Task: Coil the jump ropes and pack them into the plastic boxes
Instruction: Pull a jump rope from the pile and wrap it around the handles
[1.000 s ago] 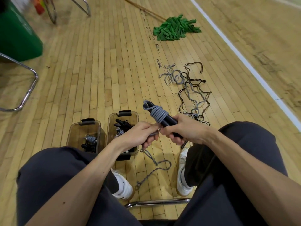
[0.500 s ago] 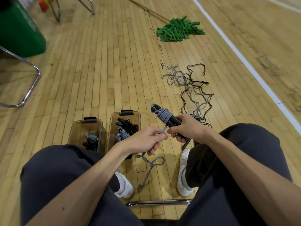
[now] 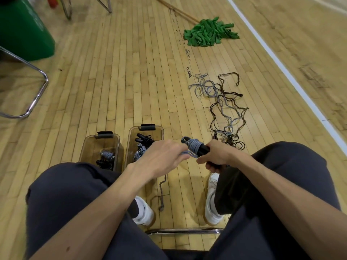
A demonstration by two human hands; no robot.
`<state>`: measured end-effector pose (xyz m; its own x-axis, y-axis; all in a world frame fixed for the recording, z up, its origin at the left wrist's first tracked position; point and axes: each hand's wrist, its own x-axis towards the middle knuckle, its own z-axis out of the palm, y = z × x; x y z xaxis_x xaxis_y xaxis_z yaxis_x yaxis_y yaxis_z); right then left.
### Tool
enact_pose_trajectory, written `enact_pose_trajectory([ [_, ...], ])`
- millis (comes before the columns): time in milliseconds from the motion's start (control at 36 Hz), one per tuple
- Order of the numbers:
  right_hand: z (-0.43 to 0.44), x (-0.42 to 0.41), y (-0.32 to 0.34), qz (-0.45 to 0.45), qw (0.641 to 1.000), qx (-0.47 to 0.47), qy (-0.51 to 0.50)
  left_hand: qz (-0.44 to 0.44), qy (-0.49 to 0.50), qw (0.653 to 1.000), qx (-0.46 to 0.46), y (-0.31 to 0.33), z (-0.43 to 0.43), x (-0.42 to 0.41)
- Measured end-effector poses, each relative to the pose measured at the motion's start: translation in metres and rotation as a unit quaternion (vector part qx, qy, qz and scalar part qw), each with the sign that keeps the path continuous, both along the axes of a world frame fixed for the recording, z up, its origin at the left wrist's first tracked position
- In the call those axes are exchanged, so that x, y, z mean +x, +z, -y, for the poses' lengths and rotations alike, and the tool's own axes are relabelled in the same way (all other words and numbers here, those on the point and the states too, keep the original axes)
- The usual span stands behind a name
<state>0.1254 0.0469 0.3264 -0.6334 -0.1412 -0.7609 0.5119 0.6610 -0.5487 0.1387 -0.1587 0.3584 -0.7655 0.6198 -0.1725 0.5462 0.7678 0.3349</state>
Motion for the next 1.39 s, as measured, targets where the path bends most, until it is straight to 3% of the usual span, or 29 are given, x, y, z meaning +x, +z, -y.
enact_pose_trajectory([
  [139,0.005,0.003,0.006,0.041,0.997,-0.001,0.07,-0.075,-0.036,0.995,0.05,0.001,0.002,-0.005],
  [306,0.01,0.014,0.01,0.114,0.977,-0.018,0.178,-0.051,-0.063,0.994,0.078,0.002,0.0,-0.008],
  [556,0.008,0.022,0.019,0.13,0.95,-0.07,0.275,0.094,-0.006,0.991,0.099,-0.013,0.0,-0.015],
  [806,0.004,0.028,0.029,0.094,0.944,-0.148,0.28,0.263,0.064,0.945,0.186,-0.012,-0.004,-0.018],
  [1028,0.001,0.031,0.039,0.043,0.94,-0.255,0.222,0.335,0.1,0.901,0.258,-0.005,-0.01,-0.013],
  [1194,-0.001,0.029,0.05,0.008,0.916,-0.386,0.109,0.429,0.176,0.83,0.309,0.003,-0.005,-0.009],
  [1389,0.004,0.024,0.05,0.006,0.914,-0.404,-0.038,0.367,0.255,0.82,0.357,0.0,-0.015,-0.012],
])
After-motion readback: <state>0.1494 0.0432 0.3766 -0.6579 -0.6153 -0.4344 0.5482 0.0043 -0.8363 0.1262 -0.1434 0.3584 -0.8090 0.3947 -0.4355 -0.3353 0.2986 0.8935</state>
